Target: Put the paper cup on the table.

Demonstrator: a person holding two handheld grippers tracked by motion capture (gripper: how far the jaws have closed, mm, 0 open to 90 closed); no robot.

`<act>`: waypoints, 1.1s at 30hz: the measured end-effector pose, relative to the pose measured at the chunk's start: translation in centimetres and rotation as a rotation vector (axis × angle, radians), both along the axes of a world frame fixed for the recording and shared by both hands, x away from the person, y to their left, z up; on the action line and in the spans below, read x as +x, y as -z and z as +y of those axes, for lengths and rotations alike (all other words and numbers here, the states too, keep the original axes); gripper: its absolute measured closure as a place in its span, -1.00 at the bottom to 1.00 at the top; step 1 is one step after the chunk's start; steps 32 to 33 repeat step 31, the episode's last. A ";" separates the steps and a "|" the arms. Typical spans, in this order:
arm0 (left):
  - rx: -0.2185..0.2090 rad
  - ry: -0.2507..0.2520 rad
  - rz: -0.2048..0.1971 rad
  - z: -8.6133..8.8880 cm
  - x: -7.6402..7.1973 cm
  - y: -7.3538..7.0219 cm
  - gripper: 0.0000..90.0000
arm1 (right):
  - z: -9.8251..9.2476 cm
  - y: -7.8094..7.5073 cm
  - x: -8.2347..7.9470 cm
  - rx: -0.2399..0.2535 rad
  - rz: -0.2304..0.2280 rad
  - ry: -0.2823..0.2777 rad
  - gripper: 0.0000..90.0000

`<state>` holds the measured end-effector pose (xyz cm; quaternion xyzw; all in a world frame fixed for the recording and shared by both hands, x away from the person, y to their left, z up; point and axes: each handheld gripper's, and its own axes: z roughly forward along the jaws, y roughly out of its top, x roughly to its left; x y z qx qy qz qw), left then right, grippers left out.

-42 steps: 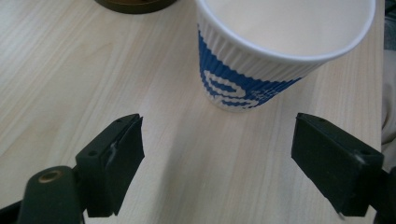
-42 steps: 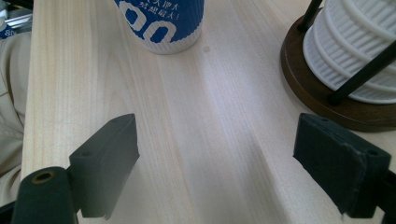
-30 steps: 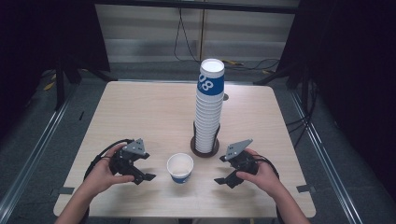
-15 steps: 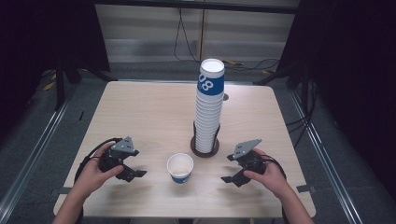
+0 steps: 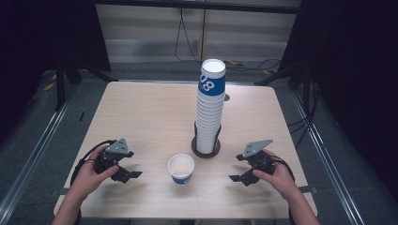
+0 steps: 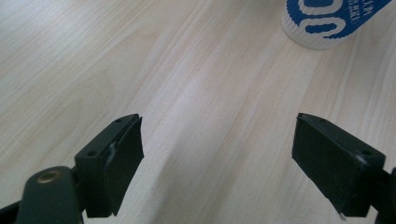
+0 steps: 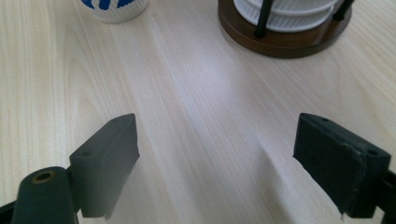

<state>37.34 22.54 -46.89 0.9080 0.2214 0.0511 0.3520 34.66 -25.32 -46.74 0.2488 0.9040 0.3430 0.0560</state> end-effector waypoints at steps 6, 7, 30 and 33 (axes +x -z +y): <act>0.017 -0.018 0.014 1.0 0.0 0.5 -0.64 | -0.8 0.4 0.0 -0.010 -0.001 0.023 -0.71; 0.027 -0.016 0.011 1.2 0.0 0.6 -0.64 | -1.0 0.5 0.0 -0.013 -0.001 0.028 -0.71; 0.054 -0.070 0.005 2.7 -0.1 2.8 -0.63 | -2.8 2.1 0.1 -0.019 -0.006 0.096 -0.71; 0.057 -0.070 0.008 2.7 0.0 2.8 -0.63 | -2.7 2.2 0.0 -0.027 -0.006 0.094 -0.71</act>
